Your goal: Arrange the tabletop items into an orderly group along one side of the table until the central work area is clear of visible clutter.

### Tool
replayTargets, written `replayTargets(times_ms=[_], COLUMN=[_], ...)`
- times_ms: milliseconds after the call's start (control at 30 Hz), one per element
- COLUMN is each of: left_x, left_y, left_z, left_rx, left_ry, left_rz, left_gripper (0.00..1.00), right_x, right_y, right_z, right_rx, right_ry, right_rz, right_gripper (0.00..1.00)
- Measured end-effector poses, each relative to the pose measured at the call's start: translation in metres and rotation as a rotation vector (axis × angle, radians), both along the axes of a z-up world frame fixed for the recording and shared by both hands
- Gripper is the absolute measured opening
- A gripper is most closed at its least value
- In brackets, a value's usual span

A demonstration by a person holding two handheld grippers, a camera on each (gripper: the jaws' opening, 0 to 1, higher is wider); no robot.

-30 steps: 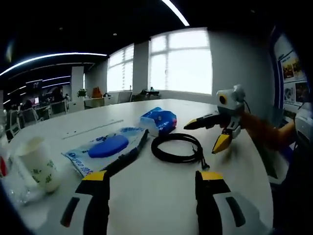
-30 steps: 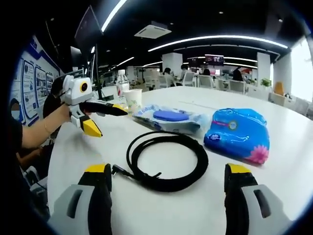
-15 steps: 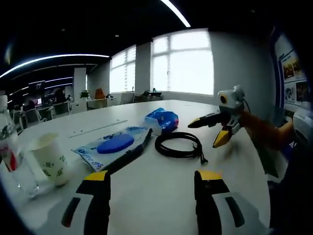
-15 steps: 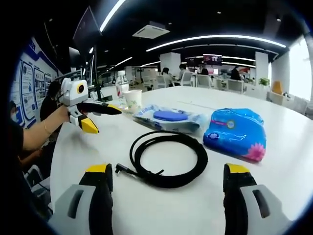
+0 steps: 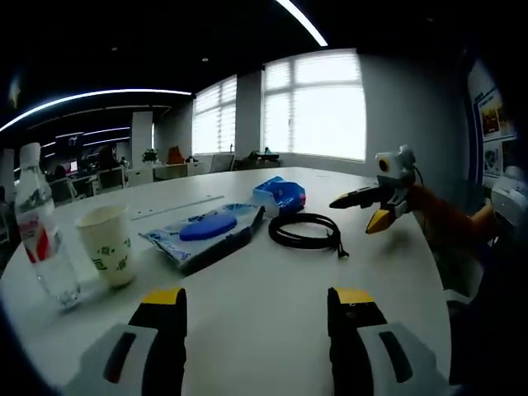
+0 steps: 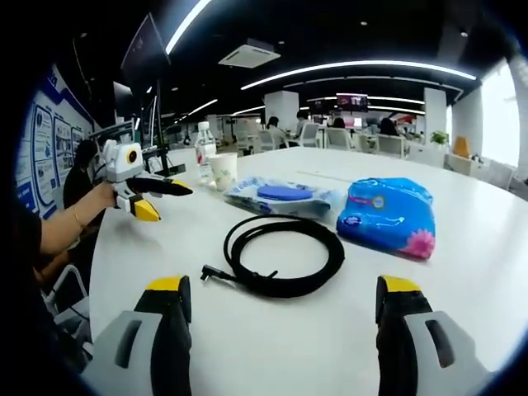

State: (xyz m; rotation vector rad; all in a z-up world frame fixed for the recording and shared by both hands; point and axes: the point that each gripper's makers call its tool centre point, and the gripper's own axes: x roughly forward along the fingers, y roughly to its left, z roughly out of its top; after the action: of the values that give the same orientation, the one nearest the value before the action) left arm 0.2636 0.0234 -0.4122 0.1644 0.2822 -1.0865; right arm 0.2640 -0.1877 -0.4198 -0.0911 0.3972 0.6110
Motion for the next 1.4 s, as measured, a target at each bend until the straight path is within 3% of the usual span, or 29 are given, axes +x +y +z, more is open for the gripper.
replayTargets(times_ms=[433, 833, 1167, 1400], left_x=[-0.016, -0.027, -0.035, -0.039], left_y=[0.013, 0.026, 0.041, 0.047], left_z=[-0.009, -0.006, 0.001, -0.003], left_rx=[-0.004, -0.003, -0.065, -0.040], left_ry=[0.013, 0.010, 0.020, 0.015], left_rz=[0.020, 0.036, 0.059, 0.068], left_gripper=[0.68, 0.68, 0.67, 0.67], right_x=[-0.031, -0.039, -0.053, -0.060], right_y=[-0.009, -0.016, -0.016, -0.020], right_z=[0.005, 0.003, 0.003, 0.002], right_rx=[0.022, 0.030, 0.024, 0.019], right_ry=[-0.029, -0.021, -0.019, -0.018], right_rz=[-0.020, -0.041, -0.038, -0.047], right_gripper=[0.89, 0.88, 0.88, 0.87])
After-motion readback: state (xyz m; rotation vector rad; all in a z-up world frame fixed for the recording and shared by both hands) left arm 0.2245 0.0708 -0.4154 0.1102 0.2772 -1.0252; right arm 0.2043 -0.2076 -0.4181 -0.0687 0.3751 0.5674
